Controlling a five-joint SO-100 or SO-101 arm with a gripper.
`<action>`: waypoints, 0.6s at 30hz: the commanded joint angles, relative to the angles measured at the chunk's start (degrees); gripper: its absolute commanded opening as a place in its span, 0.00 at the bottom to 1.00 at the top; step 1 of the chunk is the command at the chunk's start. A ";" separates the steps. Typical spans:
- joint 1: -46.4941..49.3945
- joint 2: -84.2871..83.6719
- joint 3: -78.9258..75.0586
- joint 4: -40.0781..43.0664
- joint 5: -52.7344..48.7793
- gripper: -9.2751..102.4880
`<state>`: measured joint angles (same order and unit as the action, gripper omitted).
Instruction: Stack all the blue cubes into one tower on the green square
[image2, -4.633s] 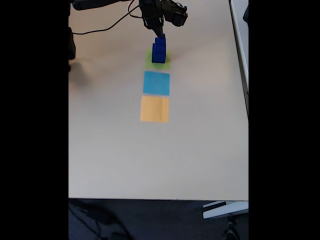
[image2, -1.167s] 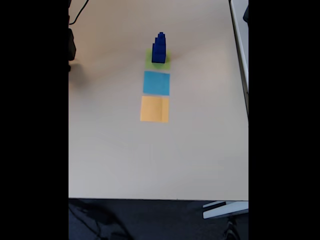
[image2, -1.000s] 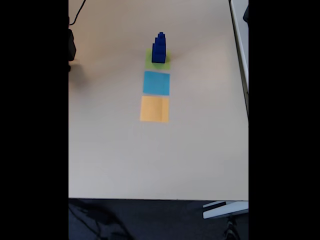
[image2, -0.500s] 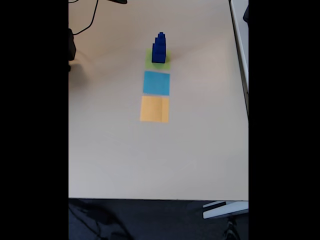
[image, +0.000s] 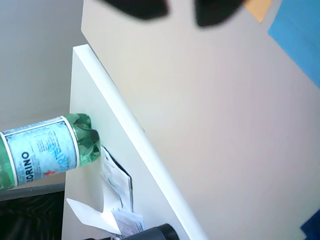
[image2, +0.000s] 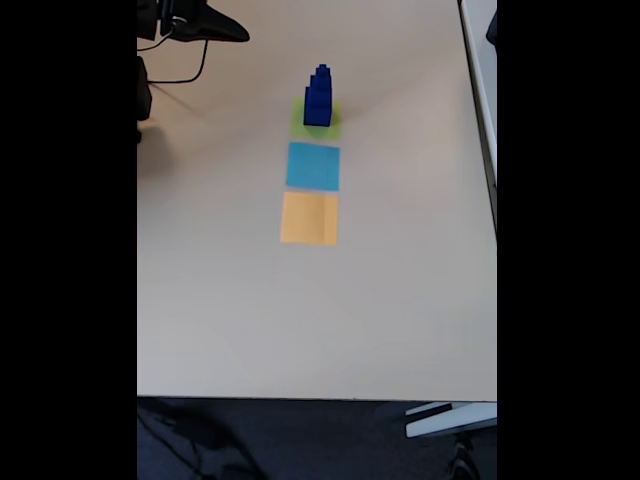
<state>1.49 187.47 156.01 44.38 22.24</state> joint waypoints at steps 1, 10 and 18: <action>-0.62 6.24 4.92 -1.76 -3.87 0.08; -1.49 6.24 13.10 -1.49 -6.59 0.08; -2.46 6.24 19.60 3.52 -8.26 0.08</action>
<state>-0.26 192.30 175.17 47.29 15.38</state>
